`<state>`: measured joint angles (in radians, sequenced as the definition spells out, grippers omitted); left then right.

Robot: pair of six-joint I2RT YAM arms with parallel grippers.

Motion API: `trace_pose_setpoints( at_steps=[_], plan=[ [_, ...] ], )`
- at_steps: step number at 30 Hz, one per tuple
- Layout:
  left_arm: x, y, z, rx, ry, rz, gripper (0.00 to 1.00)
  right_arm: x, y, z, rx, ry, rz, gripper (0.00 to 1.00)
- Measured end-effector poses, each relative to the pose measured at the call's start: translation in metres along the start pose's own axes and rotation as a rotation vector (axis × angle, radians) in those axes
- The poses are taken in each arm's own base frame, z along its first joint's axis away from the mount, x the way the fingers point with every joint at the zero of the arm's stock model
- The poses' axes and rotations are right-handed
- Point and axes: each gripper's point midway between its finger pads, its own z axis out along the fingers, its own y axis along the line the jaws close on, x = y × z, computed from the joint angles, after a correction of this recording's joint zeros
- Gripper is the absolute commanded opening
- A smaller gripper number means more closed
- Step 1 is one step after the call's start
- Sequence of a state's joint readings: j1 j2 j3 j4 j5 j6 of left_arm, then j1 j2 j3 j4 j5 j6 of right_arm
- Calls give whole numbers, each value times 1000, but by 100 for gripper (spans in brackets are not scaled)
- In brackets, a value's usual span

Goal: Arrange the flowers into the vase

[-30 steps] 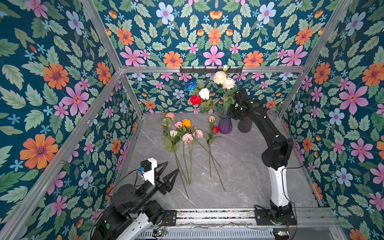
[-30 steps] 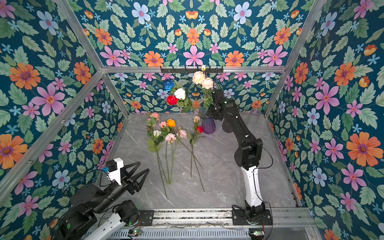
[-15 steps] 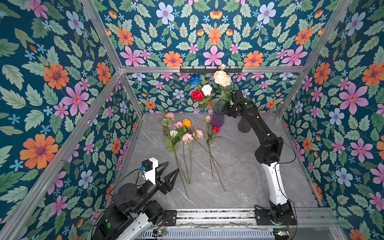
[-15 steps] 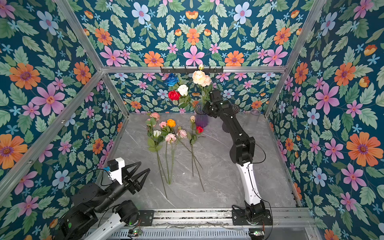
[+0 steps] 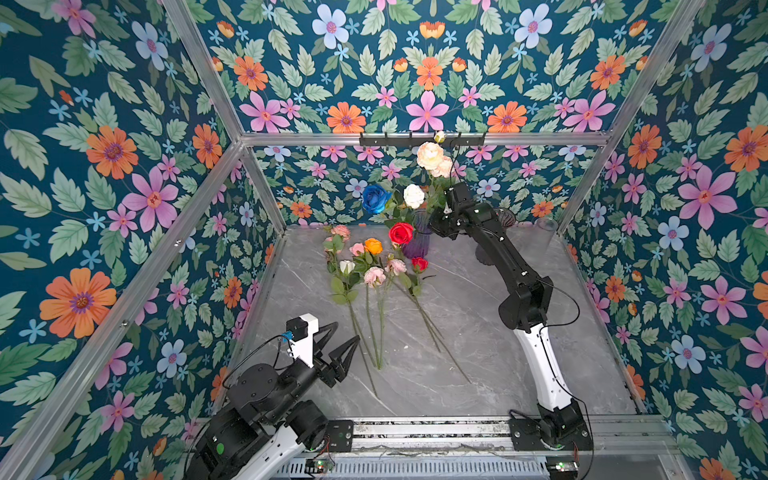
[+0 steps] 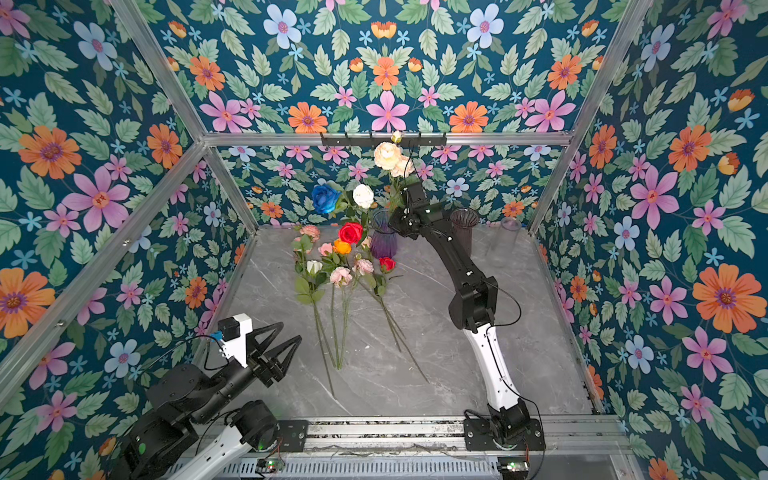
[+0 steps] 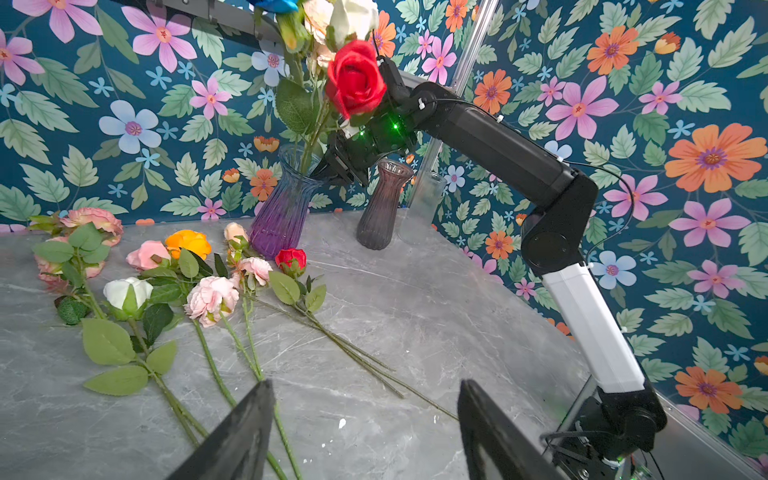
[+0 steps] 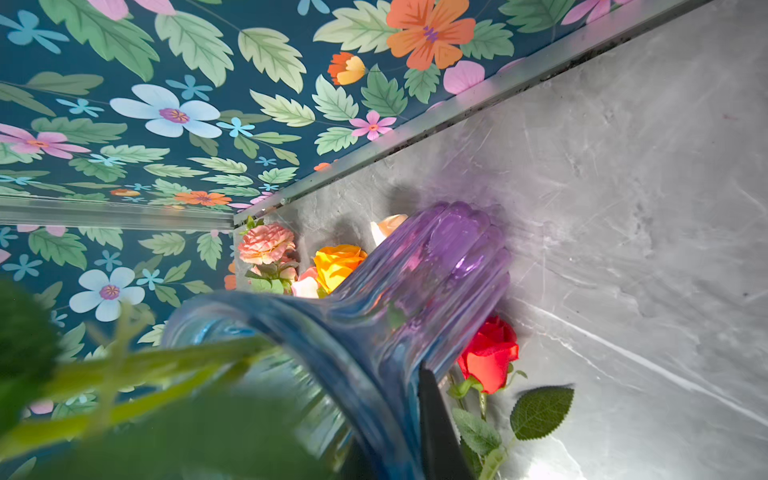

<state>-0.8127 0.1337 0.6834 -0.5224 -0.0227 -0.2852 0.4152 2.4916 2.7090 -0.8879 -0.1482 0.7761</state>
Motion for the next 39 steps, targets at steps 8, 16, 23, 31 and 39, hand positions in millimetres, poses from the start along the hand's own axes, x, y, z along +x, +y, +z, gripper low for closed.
trace_pose_setpoints(
  at_steps=[8, 16, 23, 31, 39],
  plan=[
    [0, 0, 0, 3, 2, 0, 72, -5, -20, -20, 119, -28, -49, 0],
    [-1, -1, 0, 6, -4, 0, 72, -6, -22, -20, 128, -32, -85, 0],
    [-2, -2, 0, 14, -6, 0, 72, -8, -14, -8, 62, -21, -54, 0],
    [-2, -3, 0, 14, -9, 0, 72, -12, -14, -4, 18, -6, 4, 17],
    [-2, -2, 0, 13, -10, -1, 72, -13, -8, -10, 5, -12, 8, 43]
  ],
)
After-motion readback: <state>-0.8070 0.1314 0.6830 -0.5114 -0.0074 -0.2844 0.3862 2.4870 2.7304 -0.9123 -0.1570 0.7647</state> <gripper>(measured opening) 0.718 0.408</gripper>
